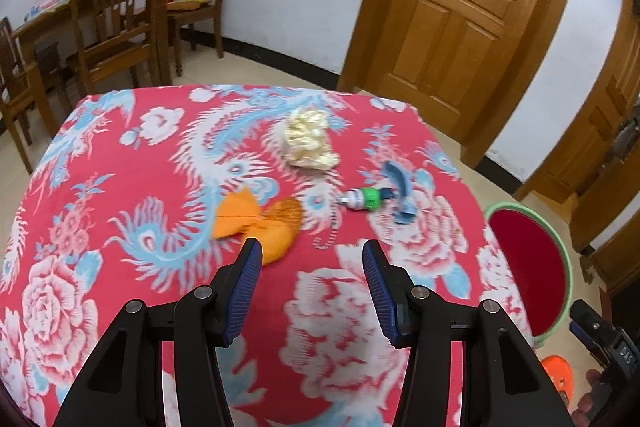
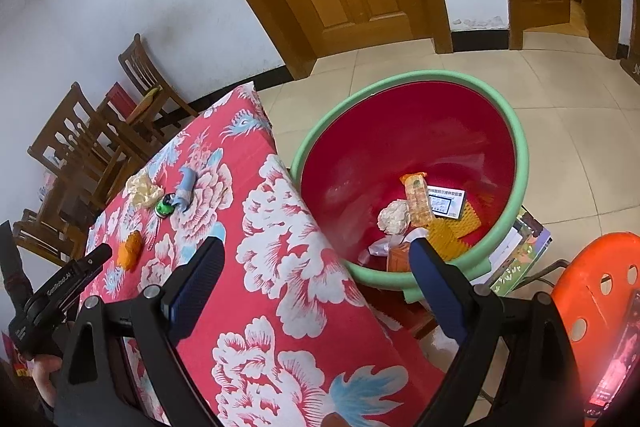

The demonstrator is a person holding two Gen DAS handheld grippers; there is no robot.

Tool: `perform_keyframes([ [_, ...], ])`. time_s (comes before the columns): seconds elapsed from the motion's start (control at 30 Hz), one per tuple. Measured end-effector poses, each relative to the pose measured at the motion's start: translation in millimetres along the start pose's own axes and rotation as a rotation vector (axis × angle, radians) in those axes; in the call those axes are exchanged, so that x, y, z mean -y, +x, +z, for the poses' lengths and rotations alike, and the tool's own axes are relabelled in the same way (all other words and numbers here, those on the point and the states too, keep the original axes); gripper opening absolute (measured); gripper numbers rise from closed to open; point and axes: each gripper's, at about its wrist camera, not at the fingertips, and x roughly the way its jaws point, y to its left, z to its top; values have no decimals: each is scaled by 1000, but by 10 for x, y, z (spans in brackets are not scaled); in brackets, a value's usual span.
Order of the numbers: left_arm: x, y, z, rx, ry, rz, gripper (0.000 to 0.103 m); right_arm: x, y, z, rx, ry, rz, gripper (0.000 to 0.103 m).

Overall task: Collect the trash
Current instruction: 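Move the left tool over the table to the orange cloth bundle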

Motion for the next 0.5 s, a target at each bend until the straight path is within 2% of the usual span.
perform_keyframes([
  [0.33, -207, 287, 96, -31, 46, 76, 54, -101, 86, -22, -28, -20, -6, 93],
  [0.5, -252, 401, 108, -57, 26, 51, 54, -159, 119, -23, -37, -36, -14, 93],
])
